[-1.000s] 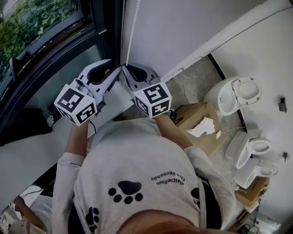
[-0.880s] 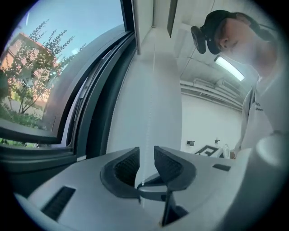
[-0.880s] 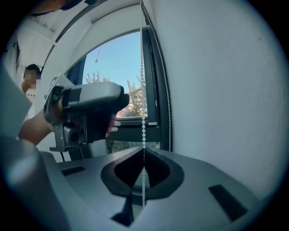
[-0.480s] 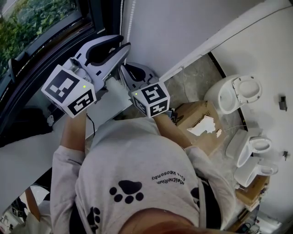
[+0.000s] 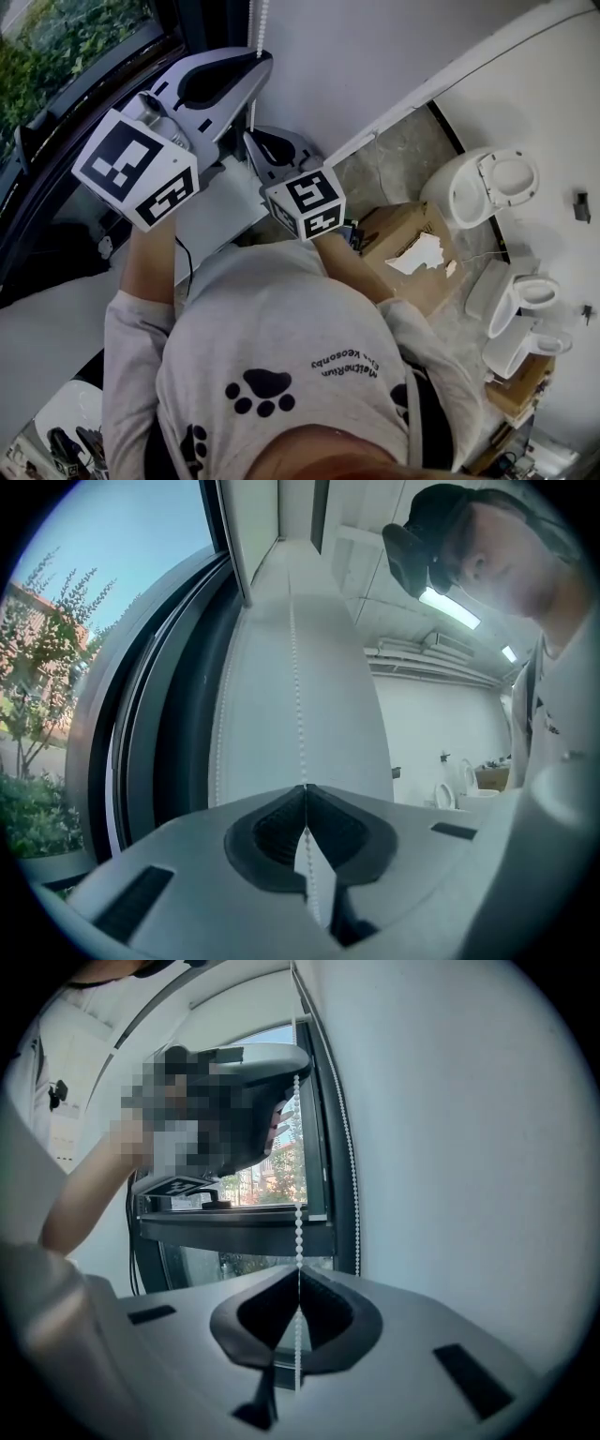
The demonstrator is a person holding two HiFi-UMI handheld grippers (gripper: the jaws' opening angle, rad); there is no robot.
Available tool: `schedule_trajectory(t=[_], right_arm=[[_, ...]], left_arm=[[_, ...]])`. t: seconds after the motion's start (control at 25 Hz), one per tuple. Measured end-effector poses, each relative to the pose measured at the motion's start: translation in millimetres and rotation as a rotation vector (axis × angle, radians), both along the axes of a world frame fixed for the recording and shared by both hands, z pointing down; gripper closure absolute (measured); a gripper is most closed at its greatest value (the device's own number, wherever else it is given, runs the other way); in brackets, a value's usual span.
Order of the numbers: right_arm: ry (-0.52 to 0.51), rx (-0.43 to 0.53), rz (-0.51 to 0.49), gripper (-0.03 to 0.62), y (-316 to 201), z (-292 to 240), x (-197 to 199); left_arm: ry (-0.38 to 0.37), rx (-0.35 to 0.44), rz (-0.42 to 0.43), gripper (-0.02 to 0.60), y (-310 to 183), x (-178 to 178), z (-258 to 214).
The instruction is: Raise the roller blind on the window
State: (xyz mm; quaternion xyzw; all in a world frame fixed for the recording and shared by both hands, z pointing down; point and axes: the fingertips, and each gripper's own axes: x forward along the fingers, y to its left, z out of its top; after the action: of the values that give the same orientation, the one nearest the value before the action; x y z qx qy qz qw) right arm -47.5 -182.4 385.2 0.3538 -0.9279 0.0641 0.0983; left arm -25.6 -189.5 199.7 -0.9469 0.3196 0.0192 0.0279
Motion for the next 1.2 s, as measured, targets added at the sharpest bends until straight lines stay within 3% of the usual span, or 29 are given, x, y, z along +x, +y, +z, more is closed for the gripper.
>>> schedule_trajectory(t=[0.72, 1.2], right_arm=[[0.061, -0.064, 0.045, 0.585, 3.5, 72.2, 9.2], [0.086, -0.202, 0.059, 0.585, 8.6, 139.9, 12.5]], left_arm=[[0.054, -0.107, -0.031, 0.569, 4.2, -1.1, 72.6], [0.043, -0.21, -0.04, 0.569, 2.6, 4.5, 140.1]])
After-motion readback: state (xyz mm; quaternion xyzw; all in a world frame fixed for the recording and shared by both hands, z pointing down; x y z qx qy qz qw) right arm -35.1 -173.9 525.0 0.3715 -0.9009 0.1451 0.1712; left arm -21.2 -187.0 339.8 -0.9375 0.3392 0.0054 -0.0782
